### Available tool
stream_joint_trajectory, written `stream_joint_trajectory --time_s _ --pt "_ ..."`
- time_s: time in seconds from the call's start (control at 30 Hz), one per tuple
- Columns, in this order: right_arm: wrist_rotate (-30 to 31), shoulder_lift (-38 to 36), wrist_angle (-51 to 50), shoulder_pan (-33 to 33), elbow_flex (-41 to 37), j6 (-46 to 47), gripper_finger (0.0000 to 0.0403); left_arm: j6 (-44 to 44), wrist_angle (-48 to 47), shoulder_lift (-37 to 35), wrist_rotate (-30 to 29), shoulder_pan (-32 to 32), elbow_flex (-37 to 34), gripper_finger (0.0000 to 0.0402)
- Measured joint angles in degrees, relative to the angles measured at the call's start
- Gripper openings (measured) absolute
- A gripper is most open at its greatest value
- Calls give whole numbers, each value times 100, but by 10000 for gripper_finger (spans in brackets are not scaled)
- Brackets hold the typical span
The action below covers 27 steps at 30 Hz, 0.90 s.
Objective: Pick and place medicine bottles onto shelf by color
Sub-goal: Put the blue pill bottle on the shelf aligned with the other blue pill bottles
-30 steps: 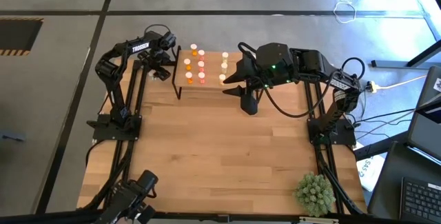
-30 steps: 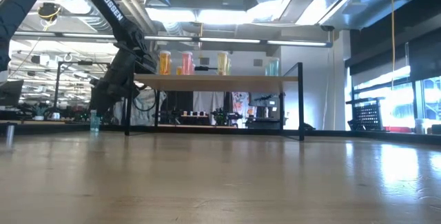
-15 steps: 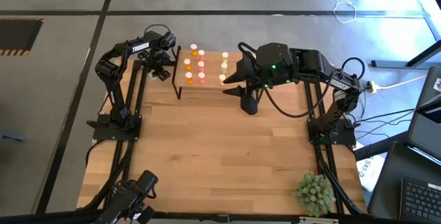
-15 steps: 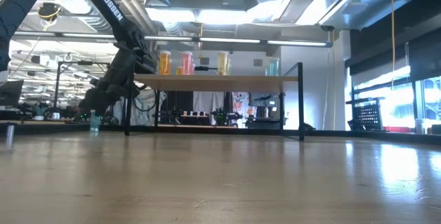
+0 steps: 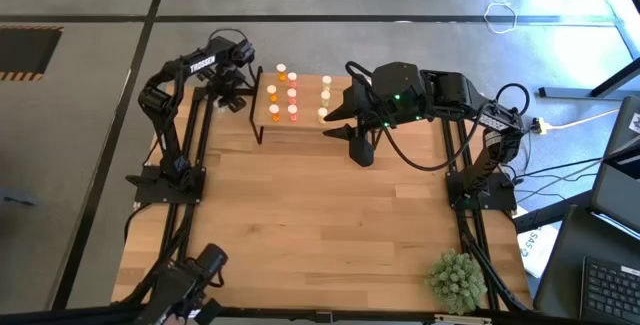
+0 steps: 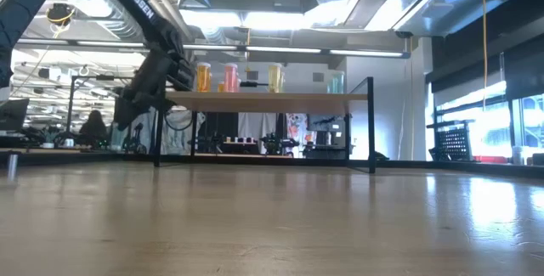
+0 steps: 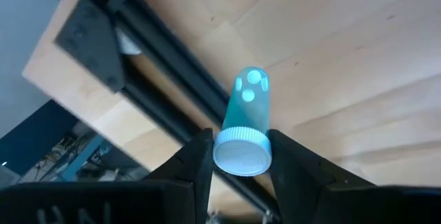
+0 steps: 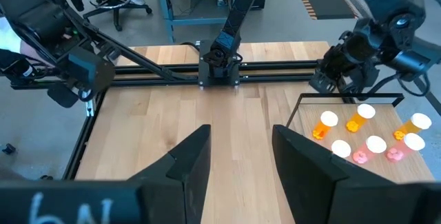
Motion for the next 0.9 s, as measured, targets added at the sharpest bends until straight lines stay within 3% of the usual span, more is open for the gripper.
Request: stream_joint_trajectory --time_s 0.47,0.9 --pt "-4 0 -104 0 0 -277 158 -450 -1147 -456 -129 0 1254 113" --pt "2 0 -101 -3 0 -524 158 -664 -1239 -1960 -55 -209 1759 112"
